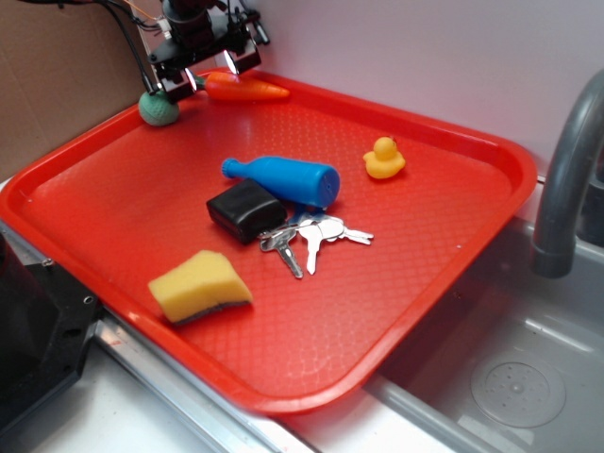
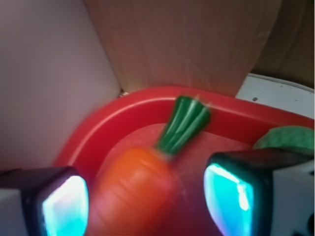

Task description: Grab the carrot.

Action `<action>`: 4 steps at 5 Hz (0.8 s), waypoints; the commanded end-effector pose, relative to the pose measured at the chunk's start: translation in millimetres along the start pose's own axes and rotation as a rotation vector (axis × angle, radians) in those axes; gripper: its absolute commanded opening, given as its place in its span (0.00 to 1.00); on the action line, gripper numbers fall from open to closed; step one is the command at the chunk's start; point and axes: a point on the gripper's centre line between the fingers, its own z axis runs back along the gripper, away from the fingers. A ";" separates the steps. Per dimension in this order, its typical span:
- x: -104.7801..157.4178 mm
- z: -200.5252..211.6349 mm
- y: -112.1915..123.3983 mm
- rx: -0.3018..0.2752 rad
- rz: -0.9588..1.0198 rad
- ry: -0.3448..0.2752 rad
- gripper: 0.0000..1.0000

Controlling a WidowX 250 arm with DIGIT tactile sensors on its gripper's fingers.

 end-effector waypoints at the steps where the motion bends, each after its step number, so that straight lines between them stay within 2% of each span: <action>1: 0.6 4.7 1.7 0.031 -0.016 0.099 1.00; 2: -27.3 25.9 14.1 0.066 0.062 0.295 0.00; 3: -46.4 38.4 16.0 0.076 0.120 0.476 0.00; 4: -59.9 47.0 18.7 0.069 0.129 0.584 0.00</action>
